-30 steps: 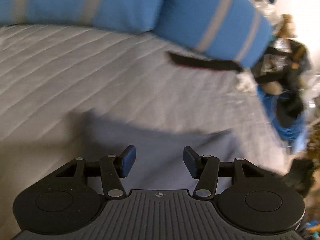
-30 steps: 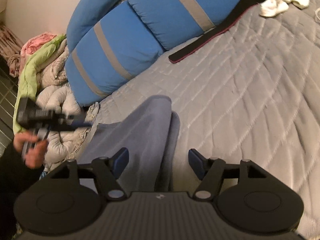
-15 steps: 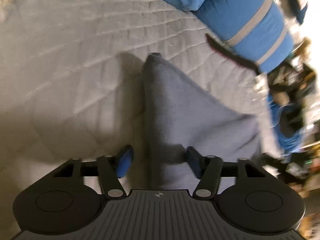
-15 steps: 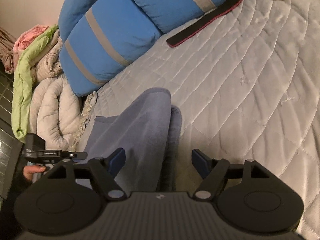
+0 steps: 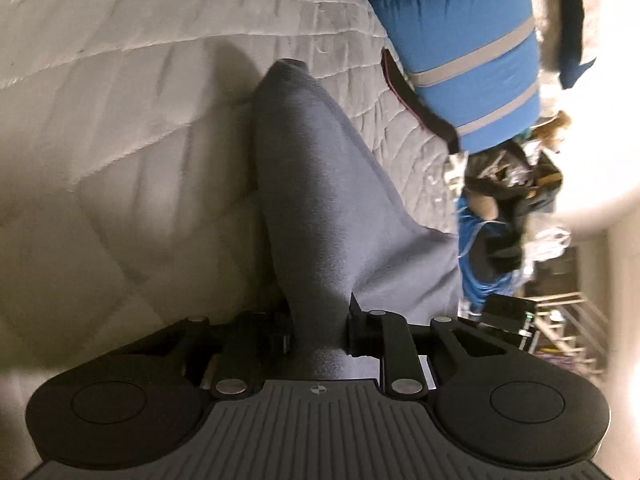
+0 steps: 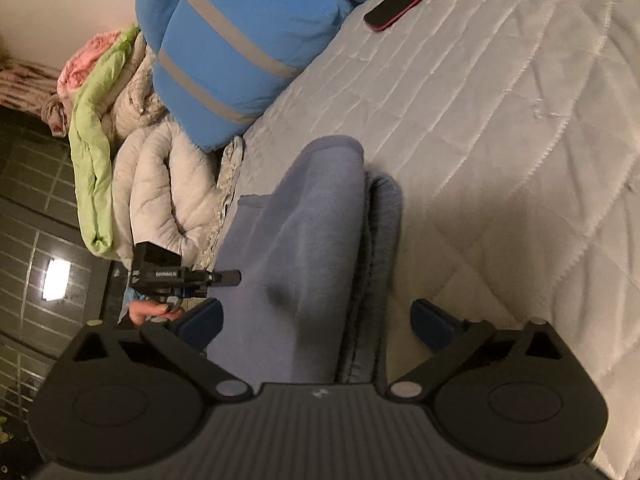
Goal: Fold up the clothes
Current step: 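Grasp the stack edge with the left gripper beside the right gripper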
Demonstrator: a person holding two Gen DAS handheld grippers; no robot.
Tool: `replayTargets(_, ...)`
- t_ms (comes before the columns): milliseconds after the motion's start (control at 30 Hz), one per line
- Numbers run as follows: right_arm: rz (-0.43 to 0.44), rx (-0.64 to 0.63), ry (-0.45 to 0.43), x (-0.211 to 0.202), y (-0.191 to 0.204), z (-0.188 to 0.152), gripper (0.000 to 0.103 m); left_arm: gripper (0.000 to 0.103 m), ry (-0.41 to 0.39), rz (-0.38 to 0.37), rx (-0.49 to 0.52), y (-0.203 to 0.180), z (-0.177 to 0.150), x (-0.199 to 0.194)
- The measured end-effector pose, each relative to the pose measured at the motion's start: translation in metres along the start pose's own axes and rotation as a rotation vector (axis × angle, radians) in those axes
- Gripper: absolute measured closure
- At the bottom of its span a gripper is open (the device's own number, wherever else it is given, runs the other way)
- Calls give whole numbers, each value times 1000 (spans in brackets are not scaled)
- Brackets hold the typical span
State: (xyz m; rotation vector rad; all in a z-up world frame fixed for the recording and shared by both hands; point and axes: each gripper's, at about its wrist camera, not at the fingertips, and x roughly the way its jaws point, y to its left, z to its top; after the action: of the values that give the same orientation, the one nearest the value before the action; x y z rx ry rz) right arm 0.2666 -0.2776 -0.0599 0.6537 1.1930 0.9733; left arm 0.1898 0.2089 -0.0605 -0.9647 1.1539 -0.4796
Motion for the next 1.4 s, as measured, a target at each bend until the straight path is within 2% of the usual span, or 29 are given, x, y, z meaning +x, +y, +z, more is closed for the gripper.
replayTargets(200,24,19,25,2,-2,8,0,83,19,-151,30,22,7,4)
replayTargets(400,19,18,22,0,-4,9,0,82,11,-145,37,18,7,8)
replayTargets(533,25,-41,69,21,4,15,0,82,10,-135,32,15,10,12)
replayTargets(733,8,-50,52,41,12,24,1,82,-1,-119,12,17,5,3)
replayTargets(767,5,-71,57,44,14,24,4,82,-4,-113,6,17,4,2)
replayTargets(800,1,-92,63,47,17,24,26,82,-6,-109,-6,16,3,1)
replayTargets(867,-51,-60,69,49,14,23,78,82,-16,-85,-23,10,1,-1)
replayTargets(900,-19,-20,72,47,10,22,84,82,-21,-73,-20,5,-1,-2)
replayTargets(1000,0,-23,55,39,18,20,85,83,-33,-49,0,-11,-3,-9)
replayTargets(1133,16,-73,36,25,42,23,85,83,-60,-64,49,-35,2,-29)
replayTargets(1400,42,-124,24,23,64,67,85,83,-77,2,116,-68,45,-41)
